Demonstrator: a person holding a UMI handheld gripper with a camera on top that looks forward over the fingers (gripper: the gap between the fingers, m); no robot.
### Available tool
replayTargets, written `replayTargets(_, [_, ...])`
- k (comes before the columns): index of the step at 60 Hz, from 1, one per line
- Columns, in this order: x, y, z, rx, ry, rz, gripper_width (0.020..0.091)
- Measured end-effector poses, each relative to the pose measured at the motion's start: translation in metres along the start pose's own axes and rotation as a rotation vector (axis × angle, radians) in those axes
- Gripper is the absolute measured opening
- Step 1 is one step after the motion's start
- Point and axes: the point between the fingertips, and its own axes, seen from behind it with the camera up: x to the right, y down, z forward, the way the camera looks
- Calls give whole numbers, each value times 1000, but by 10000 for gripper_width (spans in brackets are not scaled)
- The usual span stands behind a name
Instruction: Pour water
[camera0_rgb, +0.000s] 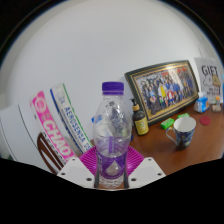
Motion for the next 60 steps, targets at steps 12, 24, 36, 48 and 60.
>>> replayTargets(12, [-5, -68, 10, 8, -160, 584, 327])
replayTargets(24, [36, -104, 29, 25, -241, 1161, 326])
replayTargets(36, [72, -106, 45, 30, -275, 1510, 327])
replayTargets(48, [95, -97, 55, 14, -274, 1625, 327])
replayTargets(60, [88, -99, 50, -62, -248, 1419, 326])
